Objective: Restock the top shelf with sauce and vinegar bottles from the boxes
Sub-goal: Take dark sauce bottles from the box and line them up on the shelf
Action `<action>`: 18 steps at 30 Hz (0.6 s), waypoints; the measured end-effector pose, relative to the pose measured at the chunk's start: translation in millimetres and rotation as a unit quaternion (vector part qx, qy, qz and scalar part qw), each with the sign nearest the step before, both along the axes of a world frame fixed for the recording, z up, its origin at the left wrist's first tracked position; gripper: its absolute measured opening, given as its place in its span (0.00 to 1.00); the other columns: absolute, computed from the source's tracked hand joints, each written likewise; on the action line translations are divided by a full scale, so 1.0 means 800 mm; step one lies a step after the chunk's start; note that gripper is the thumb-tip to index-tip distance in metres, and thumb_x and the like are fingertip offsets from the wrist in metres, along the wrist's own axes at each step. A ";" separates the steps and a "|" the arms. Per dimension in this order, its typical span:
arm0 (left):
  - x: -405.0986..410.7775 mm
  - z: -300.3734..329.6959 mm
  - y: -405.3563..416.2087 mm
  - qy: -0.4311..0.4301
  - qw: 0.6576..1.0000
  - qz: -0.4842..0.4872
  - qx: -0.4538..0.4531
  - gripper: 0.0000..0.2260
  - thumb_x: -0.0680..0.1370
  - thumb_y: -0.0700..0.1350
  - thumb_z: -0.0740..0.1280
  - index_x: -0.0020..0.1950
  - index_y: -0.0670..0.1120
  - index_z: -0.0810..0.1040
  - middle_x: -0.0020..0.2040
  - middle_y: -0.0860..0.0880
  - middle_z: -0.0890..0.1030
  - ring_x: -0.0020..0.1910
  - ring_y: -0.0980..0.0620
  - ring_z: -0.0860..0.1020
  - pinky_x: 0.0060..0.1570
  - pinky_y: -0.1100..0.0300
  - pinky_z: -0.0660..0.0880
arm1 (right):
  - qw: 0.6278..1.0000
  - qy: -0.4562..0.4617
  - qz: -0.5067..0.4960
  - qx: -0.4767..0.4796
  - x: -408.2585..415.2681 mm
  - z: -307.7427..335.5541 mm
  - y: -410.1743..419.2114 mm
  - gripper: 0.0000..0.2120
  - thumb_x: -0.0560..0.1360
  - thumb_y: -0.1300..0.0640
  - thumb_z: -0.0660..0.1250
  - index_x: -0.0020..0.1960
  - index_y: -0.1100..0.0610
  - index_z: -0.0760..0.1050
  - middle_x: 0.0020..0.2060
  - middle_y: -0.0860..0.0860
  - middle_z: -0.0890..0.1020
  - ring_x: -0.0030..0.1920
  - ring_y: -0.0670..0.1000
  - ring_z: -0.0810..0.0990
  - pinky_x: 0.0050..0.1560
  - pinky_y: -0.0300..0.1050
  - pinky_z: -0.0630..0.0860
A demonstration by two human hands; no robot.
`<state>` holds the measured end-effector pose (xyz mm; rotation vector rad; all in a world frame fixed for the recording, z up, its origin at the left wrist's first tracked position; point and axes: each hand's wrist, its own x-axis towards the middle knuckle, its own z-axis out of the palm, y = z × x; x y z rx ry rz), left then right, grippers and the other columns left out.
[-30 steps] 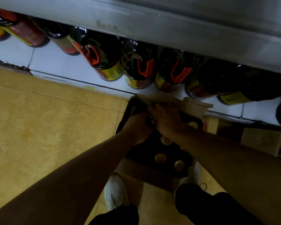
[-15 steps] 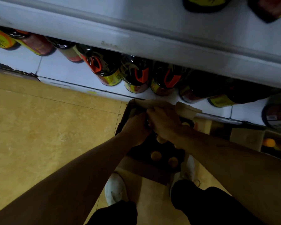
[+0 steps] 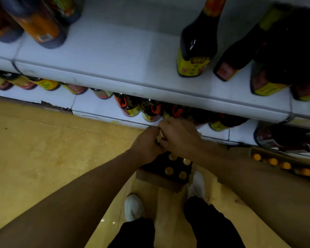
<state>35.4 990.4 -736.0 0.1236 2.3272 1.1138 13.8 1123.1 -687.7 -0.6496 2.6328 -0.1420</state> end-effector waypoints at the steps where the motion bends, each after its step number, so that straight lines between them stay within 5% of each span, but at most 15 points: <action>1: -0.002 0.022 -0.005 0.007 1.000 0.001 0.011 0.14 0.74 0.41 0.72 0.59 0.41 0.76 0.56 0.44 0.79 0.55 0.46 0.76 0.46 0.60 0.70 | 1.000 0.006 0.005 -0.005 0.000 0.024 -0.003 0.19 0.79 0.51 0.60 0.67 0.58 0.69 0.62 0.56 0.74 0.58 0.57 0.75 0.49 0.48 0.69; 4: -0.007 0.088 -0.014 0.026 0.999 -0.006 0.043 0.11 0.74 0.41 0.71 0.53 0.46 0.74 0.48 0.52 0.77 0.51 0.49 0.78 0.38 0.71 0.67 | 0.999 0.029 -0.002 -0.038 -0.002 0.084 -0.007 0.18 0.76 0.48 0.64 0.61 0.56 0.71 0.55 0.54 0.76 0.53 0.56 0.77 0.48 0.48 0.72; 7: -0.012 0.154 -0.022 0.058 0.997 -0.008 0.053 0.12 0.70 0.49 0.67 0.50 0.45 0.75 0.47 0.49 0.79 0.46 0.53 0.77 0.40 0.63 0.71 | 0.997 0.049 -0.003 -0.059 -0.007 0.148 -0.015 0.16 0.74 0.48 0.66 0.57 0.56 0.72 0.52 0.54 0.77 0.50 0.57 0.77 0.44 0.48 0.71; 11: -0.023 0.227 -0.035 0.082 0.994 -0.005 0.074 0.09 0.73 0.41 0.69 0.43 0.54 0.72 0.40 0.57 0.77 0.39 0.65 0.75 0.37 0.70 0.69 | 0.993 0.089 -0.006 -0.077 -0.015 0.229 -0.024 0.14 0.72 0.50 0.66 0.55 0.56 0.72 0.47 0.54 0.77 0.45 0.57 0.77 0.39 0.48 0.70; 18: -0.038 0.362 -0.053 0.132 0.988 0.000 0.080 0.06 0.70 0.49 0.69 0.44 0.55 0.73 0.42 0.52 0.81 0.42 0.57 0.78 0.38 0.65 0.73 | 0.986 0.111 -0.028 -0.123 -0.022 0.375 -0.035 0.18 0.71 0.49 0.67 0.57 0.53 0.67 0.46 0.52 0.76 0.42 0.56 0.77 0.40 0.52 0.76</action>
